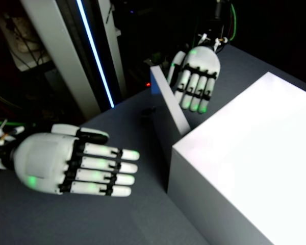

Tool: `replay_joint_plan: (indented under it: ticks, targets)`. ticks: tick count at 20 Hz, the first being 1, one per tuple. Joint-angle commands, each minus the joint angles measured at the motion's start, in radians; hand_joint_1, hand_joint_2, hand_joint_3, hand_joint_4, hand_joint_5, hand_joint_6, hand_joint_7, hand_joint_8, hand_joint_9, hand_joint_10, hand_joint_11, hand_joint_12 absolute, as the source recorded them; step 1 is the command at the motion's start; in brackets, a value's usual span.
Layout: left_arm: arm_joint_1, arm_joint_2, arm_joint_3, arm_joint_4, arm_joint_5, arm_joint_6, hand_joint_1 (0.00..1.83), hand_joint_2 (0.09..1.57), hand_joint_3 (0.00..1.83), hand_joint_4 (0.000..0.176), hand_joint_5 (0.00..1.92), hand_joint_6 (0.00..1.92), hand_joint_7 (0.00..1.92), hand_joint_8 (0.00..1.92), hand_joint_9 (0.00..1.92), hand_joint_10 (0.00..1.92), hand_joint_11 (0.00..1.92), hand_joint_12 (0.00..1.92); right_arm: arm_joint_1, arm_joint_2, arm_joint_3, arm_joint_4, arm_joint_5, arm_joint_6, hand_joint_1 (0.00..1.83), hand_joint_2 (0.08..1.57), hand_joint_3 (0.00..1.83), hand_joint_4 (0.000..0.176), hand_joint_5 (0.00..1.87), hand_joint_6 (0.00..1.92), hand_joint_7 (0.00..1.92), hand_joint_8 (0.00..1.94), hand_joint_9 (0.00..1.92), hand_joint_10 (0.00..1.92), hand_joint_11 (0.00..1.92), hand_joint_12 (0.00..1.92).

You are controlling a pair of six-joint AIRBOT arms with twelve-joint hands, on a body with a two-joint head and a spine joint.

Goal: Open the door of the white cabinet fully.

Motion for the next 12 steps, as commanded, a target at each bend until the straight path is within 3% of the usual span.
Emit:
replay_joint_plan:
  ticks: [1, 6, 12]
  targets:
    - [-0.012, -0.004, 0.002, -0.006, -0.109, -0.008, 0.00, 1.57, 0.20, 0.000, 0.16, 0.00, 0.16, 0.01, 0.16, 0.01, 0.06, 0.29, 0.009, -0.002, 0.007, 0.032, 0.119, 0.010, 0.50, 1.37, 0.00, 0.000, 0.35, 0.00, 0.35, 0.00, 0.28, 0.00, 0.26, 0.01]
    - [-0.045, -0.032, 0.019, 0.041, -0.091, -0.038, 0.00, 1.57, 0.16, 0.000, 0.14, 0.01, 0.11, 0.00, 0.11, 0.00, 0.03, 0.25, 0.009, -0.005, 0.011, 0.032, 0.119, 0.012, 0.53, 1.36, 0.00, 0.000, 0.35, 0.00, 0.35, 0.00, 0.28, 0.00, 0.26, 0.01]
    - [-0.075, -0.069, 0.036, 0.069, -0.077, -0.052, 0.00, 1.57, 0.18, 0.000, 0.19, 0.00, 0.17, 0.00, 0.15, 0.00, 0.15, 0.13, 0.009, -0.009, 0.017, 0.032, 0.118, 0.012, 0.49, 1.36, 0.00, 0.000, 0.36, 0.00, 0.32, 0.00, 0.26, 0.00, 0.26, 0.00]
